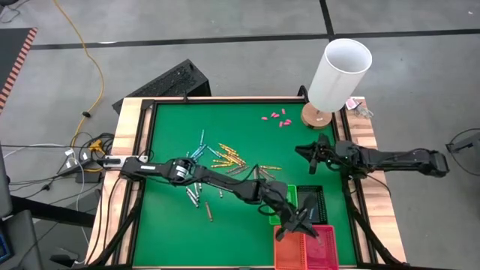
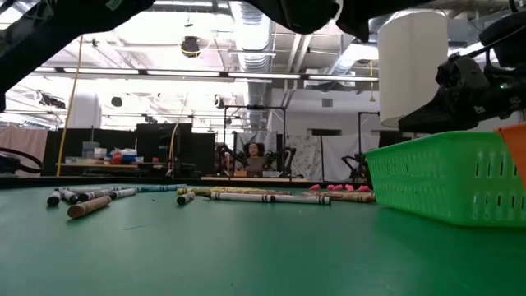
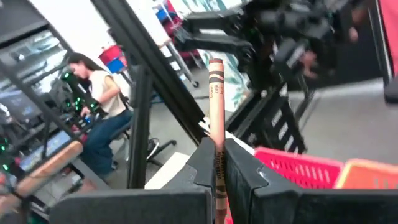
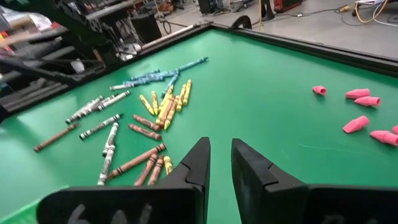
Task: Sort crayons
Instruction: Put the brown crayon into the red bin
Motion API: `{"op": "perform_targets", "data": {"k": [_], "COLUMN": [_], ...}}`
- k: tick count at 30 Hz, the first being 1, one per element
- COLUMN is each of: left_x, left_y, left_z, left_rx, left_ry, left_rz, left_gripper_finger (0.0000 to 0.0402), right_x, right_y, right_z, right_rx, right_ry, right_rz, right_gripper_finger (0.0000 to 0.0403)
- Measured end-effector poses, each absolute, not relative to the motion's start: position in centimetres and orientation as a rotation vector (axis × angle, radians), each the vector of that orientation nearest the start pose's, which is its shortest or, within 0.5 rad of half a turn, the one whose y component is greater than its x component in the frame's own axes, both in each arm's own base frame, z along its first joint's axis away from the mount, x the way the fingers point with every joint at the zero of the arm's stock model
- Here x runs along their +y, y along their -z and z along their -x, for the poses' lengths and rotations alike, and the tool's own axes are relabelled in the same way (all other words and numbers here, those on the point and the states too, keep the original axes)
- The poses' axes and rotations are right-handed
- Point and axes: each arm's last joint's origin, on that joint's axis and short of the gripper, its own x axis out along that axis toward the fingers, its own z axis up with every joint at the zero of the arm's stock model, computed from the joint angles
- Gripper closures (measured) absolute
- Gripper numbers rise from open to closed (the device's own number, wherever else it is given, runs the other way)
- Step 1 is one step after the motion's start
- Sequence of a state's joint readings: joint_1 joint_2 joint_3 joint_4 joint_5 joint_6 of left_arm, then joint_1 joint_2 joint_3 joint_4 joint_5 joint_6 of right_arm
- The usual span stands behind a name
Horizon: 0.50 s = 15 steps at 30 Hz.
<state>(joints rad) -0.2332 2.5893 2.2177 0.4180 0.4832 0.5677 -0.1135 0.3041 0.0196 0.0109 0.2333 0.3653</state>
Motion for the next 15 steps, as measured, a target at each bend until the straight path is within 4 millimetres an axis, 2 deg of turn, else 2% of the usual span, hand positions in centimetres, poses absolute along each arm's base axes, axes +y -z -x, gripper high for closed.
{"op": "perform_targets", "data": {"k": [7, 10, 15], "left_x": [-15.6, -15.4, -15.5], "left_y": [-20.5, -20.1, -17.6], "left_z": [-56.8, -56.9, -57.4], "left_rx": [-0.219, -0.178, -0.137], "left_ry": [0.674, 0.612, 0.565], "left_rz": [-0.706, -0.764, -0.804], "left_gripper_finger": [0.0401, 0.0401, 0.0401], "right_x": [-2.0, -2.0, -2.0], "right_y": [-14.3, -14.2, -14.2], "right_z": [-11.2, -11.2, -11.2], "right_rx": [0.238, 0.240, 0.240], "right_ry": [0.396, 0.397, 0.398], "right_rz": [-0.341, -0.341, -0.341], "right_gripper_finger": [0.0335, 0.0335, 0.0335]}}
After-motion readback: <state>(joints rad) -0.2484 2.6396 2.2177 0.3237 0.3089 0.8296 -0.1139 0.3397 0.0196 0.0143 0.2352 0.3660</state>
